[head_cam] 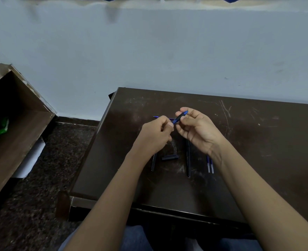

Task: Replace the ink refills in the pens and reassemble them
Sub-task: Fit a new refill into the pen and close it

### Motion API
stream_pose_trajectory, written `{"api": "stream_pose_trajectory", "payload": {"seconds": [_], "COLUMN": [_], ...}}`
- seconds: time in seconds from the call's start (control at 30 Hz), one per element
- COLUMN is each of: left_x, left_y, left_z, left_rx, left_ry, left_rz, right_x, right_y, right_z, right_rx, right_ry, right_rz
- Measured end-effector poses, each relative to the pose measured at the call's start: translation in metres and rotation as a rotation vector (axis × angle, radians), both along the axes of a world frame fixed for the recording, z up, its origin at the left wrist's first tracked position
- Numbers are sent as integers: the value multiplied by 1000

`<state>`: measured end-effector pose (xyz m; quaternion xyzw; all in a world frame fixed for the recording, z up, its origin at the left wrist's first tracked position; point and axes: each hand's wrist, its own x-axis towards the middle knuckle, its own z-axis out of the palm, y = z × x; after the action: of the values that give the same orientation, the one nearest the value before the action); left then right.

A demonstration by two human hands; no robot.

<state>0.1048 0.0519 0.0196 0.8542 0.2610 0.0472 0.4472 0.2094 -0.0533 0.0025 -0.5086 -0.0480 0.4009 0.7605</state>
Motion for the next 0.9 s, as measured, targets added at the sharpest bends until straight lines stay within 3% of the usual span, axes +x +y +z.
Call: {"api": "stream_pose_trajectory", "payload": {"seconds": [0.17,0.27,0.33,0.4,0.5,0.63,0.9], "left_x": [-2,-2,-2,-3,-4,-4,-4], "left_y": [4,6,6,6,5,6,8], "left_z": [-5,-5,-4,-2,-1,-2,-3], "left_rx": [69,98,91,96,111,103,112], "left_ry": [20,17,-1,-13,-25,-29,-31], "left_rz": [83,133,177,208,213,206,189], "right_x": [10,15,14,9,-4,-14,-17], "right_y": [-3,-9,-12,-11,-4,4,4], "right_z": [0,-3,-10,-20,-34,-44,-56], "right_rx": [15,-141,-439,-706,-903,-989,-1034], "right_ry": [-90,-288,-580,-854,-1098,-1144,-1137], "right_rz": [-317,-374,-246,39,393,575,673]}}
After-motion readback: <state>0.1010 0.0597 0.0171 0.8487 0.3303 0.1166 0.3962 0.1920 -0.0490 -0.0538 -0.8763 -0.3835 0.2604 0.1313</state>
